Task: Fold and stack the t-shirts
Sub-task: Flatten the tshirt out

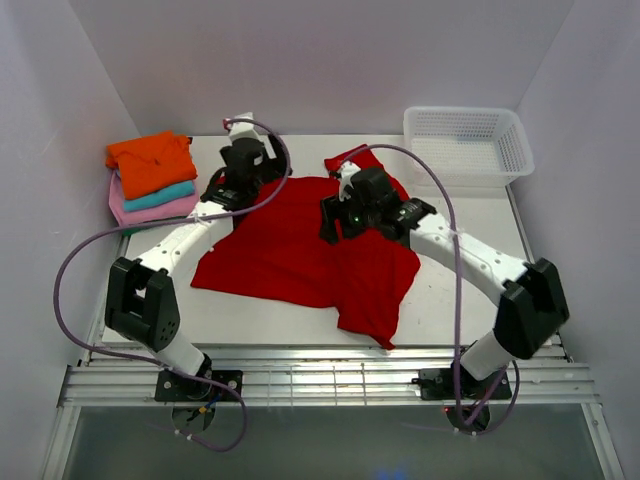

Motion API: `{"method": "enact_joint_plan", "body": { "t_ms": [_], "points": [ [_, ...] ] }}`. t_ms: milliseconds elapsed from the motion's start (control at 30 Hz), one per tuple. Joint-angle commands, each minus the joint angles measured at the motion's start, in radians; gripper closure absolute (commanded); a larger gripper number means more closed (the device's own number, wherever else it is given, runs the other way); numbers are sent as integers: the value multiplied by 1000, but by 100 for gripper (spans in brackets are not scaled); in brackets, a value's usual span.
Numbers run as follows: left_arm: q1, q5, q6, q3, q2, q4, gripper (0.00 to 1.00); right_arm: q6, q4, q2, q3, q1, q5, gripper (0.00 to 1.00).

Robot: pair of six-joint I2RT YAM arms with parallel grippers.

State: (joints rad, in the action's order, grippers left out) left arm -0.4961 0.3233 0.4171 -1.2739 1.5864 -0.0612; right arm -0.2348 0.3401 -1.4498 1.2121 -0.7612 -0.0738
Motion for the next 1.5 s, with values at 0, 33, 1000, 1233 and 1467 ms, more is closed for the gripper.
{"method": "enact_joint_plan", "body": {
  "t_ms": [0,33,1000,1233,1467],
  "points": [
    [168,23,5,-7,37,-134,2,61,8,-196,137,104,-30,28],
    [198,31,2,-7,44,-137,2,63,8,-237,174,126,-49,29],
    [386,89,-69,-209,377,-146,2,103,-125,-1090,1043,479,29,25],
    [418,60,-60,-193,386,-129,2,186,-188,-1075,1034,482,129,24],
    [426,46,-55,-159,380,-106,2,221,-217,-1092,1046,482,181,22]
  ]
}}
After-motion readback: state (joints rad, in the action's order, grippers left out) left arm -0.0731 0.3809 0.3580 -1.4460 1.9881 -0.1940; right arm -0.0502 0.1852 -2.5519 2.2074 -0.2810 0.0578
